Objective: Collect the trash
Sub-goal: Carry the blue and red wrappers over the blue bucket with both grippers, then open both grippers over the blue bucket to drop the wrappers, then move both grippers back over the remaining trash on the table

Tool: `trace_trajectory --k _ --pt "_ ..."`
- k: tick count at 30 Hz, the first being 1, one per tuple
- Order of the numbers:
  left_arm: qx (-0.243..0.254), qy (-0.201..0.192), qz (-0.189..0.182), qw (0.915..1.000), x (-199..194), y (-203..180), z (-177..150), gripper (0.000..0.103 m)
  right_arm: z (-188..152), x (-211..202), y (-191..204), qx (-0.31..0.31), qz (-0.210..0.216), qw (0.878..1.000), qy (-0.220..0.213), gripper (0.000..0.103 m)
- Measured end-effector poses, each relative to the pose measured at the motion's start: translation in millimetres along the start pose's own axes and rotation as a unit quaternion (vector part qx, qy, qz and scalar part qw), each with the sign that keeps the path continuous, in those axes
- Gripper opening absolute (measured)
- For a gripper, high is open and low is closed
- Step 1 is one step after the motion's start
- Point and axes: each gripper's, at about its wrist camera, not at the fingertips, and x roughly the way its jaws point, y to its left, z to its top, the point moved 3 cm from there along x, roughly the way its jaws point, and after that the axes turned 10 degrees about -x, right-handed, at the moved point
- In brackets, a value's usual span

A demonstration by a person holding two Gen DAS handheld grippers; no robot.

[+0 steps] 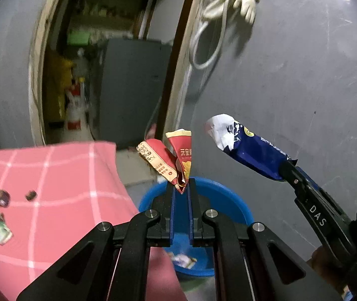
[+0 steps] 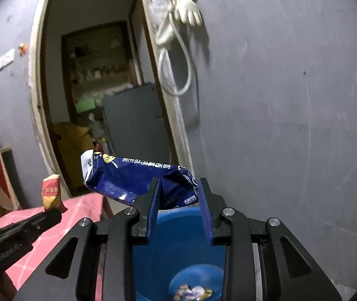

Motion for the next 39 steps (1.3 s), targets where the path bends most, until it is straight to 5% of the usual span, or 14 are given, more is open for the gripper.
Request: trace_trajectory --k 11,17,22,29,32,35,39 --pt "-0.007 0.093 0.019 0.9955 42.9 0.8 -23.7 0.009 -22.0 30.5 -21.8 0.048 -0.015 0.994 0.095 0.031" --pt "-0.014 0.097 0.016 0.9951 49.1 7.4 -26.8 0.028 -25.0 37.5 -25.7 0.063 -0.008 0.992 0.113 0.037" --pt "-0.032 0.091 0.018 0.9951 42.3 15.9 -21.4 0.031 -22.9 37.6 -25.1 0.061 0.0 0.992 0.112 0.041" --pt "-0.047 0.054 0.026 0.9971 15.5 29.5 -8.3 0.042 -11.8 30.5 -13.1 0.049 0.02 0.996 0.071 0.054" --pt "-0.045 0.022 0.033 0.9982 -5.4 38.8 -2.4 0.053 -3.8 21.1 -0.5 0.037 0.038 0.998 0.036 0.075" --pt "-0.047 -0.019 0.041 0.9979 -28.2 50.4 4.7 0.063 4.7 7.7 16.3 0.019 0.061 0.998 -0.007 0.08" --pt "-0.038 -0.082 0.062 0.994 -62.1 63.9 13.5 0.079 13.4 -3.9 40.3 -0.004 0.088 0.995 -0.047 0.1"
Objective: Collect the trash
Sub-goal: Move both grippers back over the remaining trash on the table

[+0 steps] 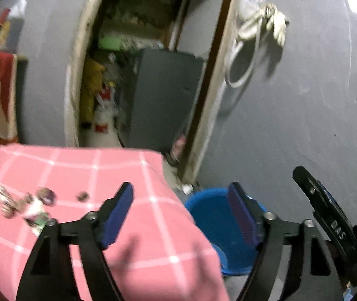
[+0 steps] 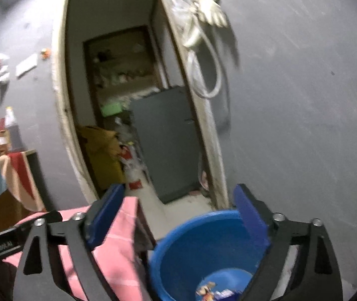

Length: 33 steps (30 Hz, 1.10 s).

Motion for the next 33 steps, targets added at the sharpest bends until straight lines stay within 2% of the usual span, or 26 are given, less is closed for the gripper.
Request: trace_trajectory --k 4,5,12,16,25,33 --pt "0.007 -0.063 0.022 0.9977 -32.8 16.6 7.8 0.096 9.5 -10.0 24.4 -0.031 0.026 0.998 -0.048 0.103" --pt "0.007 -0.077 0.029 0.9966 -39.7 20.8 9.5 0.098 11.1 -14.1 30.5 -0.038 0.038 0.997 -0.062 0.103" --pt "0.009 -0.15 0.075 0.9857 -84.4 50.9 13.8 0.099 17.0 -41.4 72.5 -0.097 0.098 0.98 -0.146 0.103" --pt "0.011 -0.173 0.096 0.9802 -101.6 67.0 13.1 0.099 17.6 -53.6 92.2 -0.123 0.132 0.967 -0.18 0.103" --pt "0.01 -0.17 0.13 0.9768 -124.9 104.9 0.5 0.099 8.5 -50.6 125.2 -0.15 0.189 0.958 -0.157 0.103" --pt "0.01 -0.156 0.156 0.9752 -135.4 133.4 -11.9 0.099 -6.8 -36.4 155.8 -0.175 0.228 0.952 -0.108 0.103"
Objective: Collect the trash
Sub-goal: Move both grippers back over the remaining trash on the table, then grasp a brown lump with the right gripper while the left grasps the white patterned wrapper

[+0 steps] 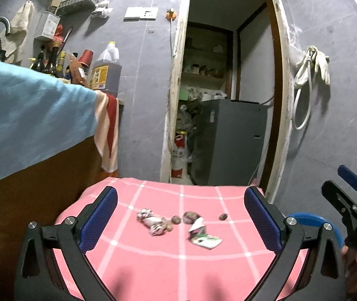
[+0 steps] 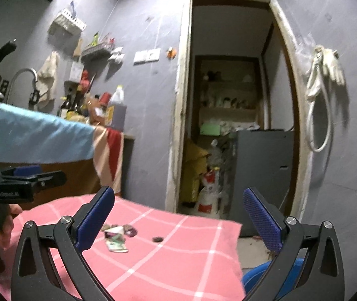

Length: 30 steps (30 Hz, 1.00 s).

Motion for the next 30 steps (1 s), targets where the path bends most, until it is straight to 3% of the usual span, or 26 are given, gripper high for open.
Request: trace_trajectory --k 8,12,18,25,27,30 --pt "0.02 0.035 0.018 0.999 9.6 21.8 -13.9 0.099 -11.4 31.6 23.2 -0.006 0.038 0.998 0.056 0.103" --pt "0.032 0.093 0.033 0.9946 30.9 30.6 -22.8 0.099 -21.1 56.2 25.0 0.004 0.048 0.993 0.106 0.103" --pt "0.015 0.172 0.042 0.984 62.7 45.8 -31.7 0.099 -48.2 100.9 20.7 0.038 0.067 0.975 0.208 0.103" --pt "0.006 0.223 0.054 0.9734 93.9 53.7 -37.9 0.098 -68.7 140.7 13.9 0.069 0.082 0.95 0.293 0.102" --pt "0.004 0.236 0.054 0.9704 103.4 54.7 -39.2 0.097 -72.8 151.9 13.3 0.069 0.085 0.944 0.312 0.092" --pt "-0.001 0.259 0.05 0.9646 119.7 56.2 -40.4 0.086 -79.5 170.2 14.7 0.065 0.093 0.933 0.34 0.075"
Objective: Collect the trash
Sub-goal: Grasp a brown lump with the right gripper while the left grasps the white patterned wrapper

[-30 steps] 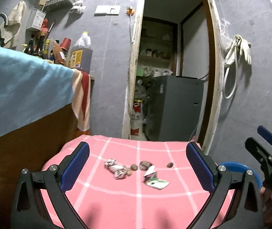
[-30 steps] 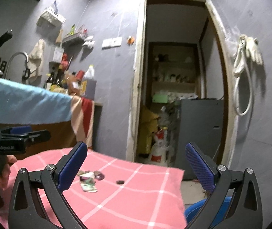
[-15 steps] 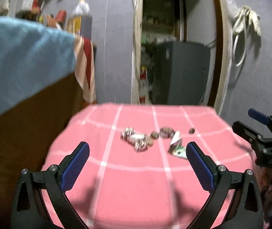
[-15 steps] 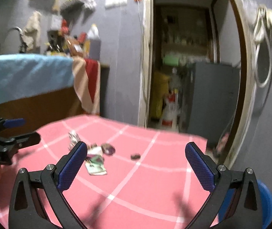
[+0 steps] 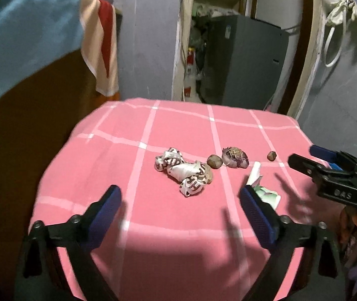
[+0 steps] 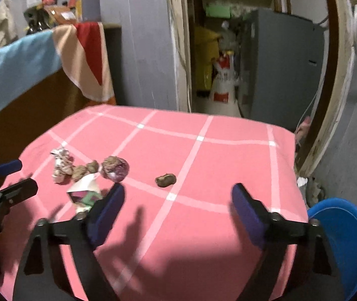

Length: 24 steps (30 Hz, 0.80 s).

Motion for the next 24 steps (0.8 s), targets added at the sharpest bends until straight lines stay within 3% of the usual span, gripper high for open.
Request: trace_trajectory --k 2,5,9,13,16,18,24 --pt "-0.003 0.015 -0.001 0.9999 8.7 -0.2 2.8 0.076 4.8 12.7 0.5 -0.004 0.016 1.0 0.025 0.065" --pt "-0.012 0.036 0.0 0.9993 20.8 2.0 6.2 0.066 11.1 23.6 5.3 -0.026 0.015 0.999 0.043 0.064" --pt "-0.036 0.049 -0.007 0.9981 29.4 9.5 10.9 0.06 10.8 43.9 10.5 -0.044 0.031 0.995 0.086 0.047" --pt "-0.043 0.053 -0.014 0.9976 33.5 10.6 15.6 0.049 10.8 44.7 11.3 -0.05 0.038 0.994 0.091 0.044" --pt "-0.043 0.062 -0.027 0.9968 35.8 7.4 16.6 0.034 9.9 43.1 11.2 -0.049 0.043 0.994 0.087 0.029" --pt "-0.04 0.061 -0.027 0.997 35.1 5.4 16.5 0.034 9.6 42.4 12.0 -0.049 0.044 0.994 0.084 0.018" --pt "-0.05 0.052 -0.035 0.9968 26.2 6.0 11.3 0.033 10.4 41.3 15.2 -0.053 0.05 0.995 0.073 0.016"
